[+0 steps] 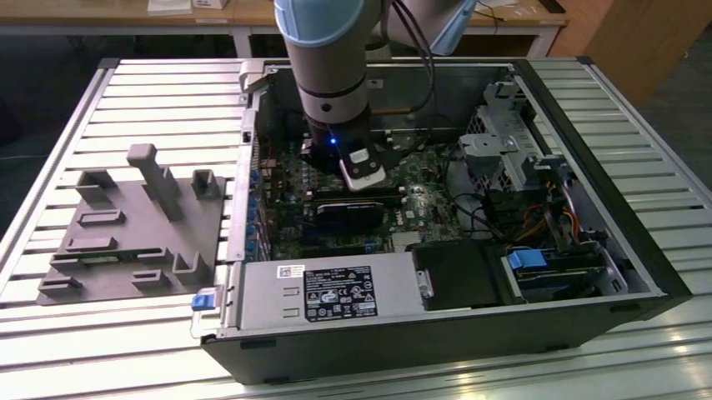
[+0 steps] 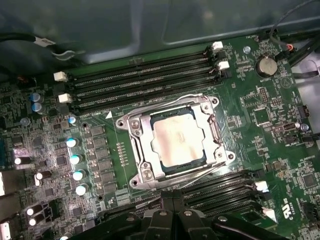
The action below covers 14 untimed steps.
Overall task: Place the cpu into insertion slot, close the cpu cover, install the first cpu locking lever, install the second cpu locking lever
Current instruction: 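Install the second cpu locking lever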
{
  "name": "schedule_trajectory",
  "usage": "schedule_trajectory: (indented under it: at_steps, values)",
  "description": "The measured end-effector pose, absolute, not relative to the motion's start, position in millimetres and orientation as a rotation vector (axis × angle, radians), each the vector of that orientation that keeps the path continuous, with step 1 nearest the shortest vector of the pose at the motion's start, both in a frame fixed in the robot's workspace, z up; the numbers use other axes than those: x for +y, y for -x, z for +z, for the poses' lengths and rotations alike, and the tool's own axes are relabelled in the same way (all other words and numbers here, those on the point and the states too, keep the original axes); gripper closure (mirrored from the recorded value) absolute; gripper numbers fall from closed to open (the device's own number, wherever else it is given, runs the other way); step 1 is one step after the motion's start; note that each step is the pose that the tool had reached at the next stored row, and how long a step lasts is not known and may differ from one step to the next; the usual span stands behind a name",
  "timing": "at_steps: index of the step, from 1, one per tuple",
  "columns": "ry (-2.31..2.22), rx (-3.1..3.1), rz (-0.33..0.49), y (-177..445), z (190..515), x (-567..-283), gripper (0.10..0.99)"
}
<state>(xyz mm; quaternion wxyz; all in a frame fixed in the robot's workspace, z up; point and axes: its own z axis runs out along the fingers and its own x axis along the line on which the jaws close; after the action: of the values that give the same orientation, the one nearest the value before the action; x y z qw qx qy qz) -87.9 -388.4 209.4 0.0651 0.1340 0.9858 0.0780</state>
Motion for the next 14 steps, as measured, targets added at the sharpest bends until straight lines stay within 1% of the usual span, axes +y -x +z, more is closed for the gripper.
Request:
schedule_trajectory:
  at_steps: [8, 14]
  values:
    - [-0.409, 2.962, 0.337, 93, 207, -396, 0.984]
    - [-0.411, 2.954, 0.389, 96, 204, -400, 0.984]
